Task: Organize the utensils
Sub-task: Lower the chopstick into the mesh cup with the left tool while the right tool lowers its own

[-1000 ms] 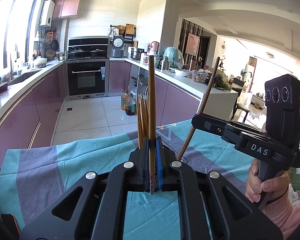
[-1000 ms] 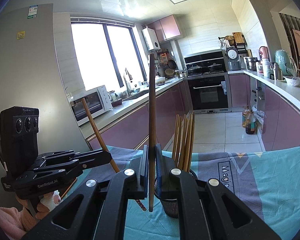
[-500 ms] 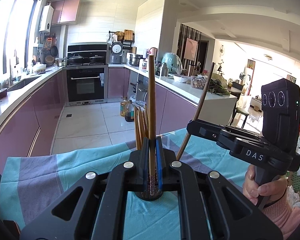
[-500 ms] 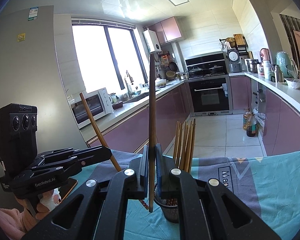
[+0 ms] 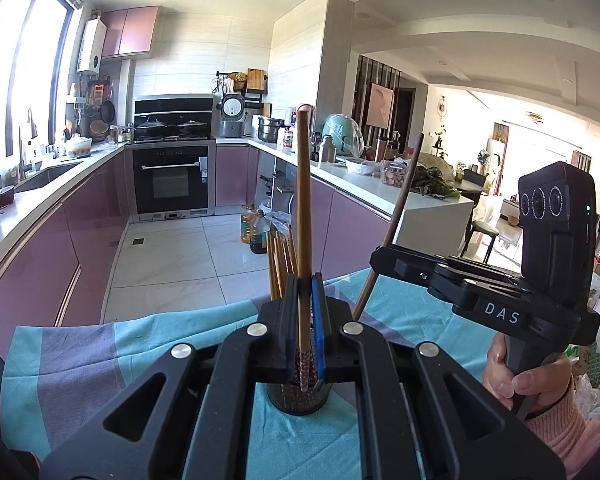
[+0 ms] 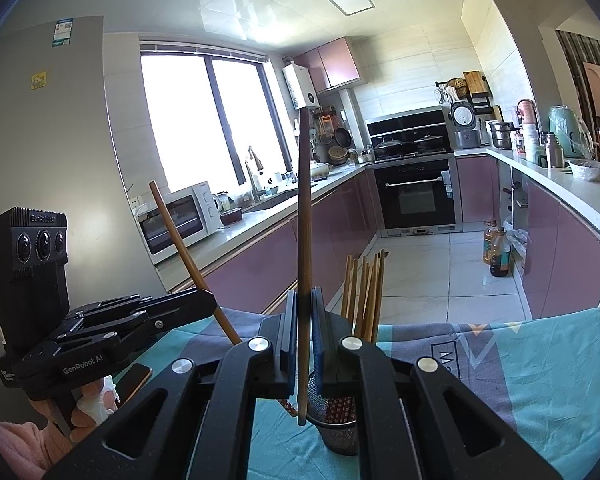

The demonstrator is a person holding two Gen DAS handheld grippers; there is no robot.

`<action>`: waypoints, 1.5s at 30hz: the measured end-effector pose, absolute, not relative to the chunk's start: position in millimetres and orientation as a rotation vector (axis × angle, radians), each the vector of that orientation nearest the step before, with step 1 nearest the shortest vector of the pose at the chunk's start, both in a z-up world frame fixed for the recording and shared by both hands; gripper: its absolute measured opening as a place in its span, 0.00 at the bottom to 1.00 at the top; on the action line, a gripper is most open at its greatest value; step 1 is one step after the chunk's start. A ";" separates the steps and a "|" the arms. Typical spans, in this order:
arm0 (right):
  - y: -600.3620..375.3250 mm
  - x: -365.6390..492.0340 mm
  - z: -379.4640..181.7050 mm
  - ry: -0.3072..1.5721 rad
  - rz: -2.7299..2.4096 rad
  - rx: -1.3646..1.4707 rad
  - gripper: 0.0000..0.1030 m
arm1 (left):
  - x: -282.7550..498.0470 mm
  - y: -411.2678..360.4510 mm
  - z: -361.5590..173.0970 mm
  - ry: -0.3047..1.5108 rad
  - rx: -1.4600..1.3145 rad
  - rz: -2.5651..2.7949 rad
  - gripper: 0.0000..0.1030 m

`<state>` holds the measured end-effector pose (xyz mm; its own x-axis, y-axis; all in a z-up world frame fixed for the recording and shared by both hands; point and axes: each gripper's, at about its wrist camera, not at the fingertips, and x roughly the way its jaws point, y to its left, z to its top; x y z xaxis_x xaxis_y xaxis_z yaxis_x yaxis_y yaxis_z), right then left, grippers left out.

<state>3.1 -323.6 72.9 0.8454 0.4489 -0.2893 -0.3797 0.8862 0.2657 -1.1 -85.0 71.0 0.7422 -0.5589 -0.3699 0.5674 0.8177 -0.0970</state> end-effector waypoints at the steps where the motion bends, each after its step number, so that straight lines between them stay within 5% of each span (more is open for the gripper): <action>1: -323.8 4.3 73.2 0.354 0.438 0.201 0.06 | -1.8 -84.5 71.6 0.395 0.022 -0.618 0.07; 45: -325.6 22.2 66.0 0.387 0.380 0.206 0.06 | 20.8 -85.2 89.5 0.419 0.027 -0.617 0.07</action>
<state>22.2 -325.6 66.0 0.8571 0.3977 -0.3275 -0.3202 0.9092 0.2662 20.8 -85.2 89.5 0.7343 -0.5559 -0.3896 0.5669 0.8179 -0.0986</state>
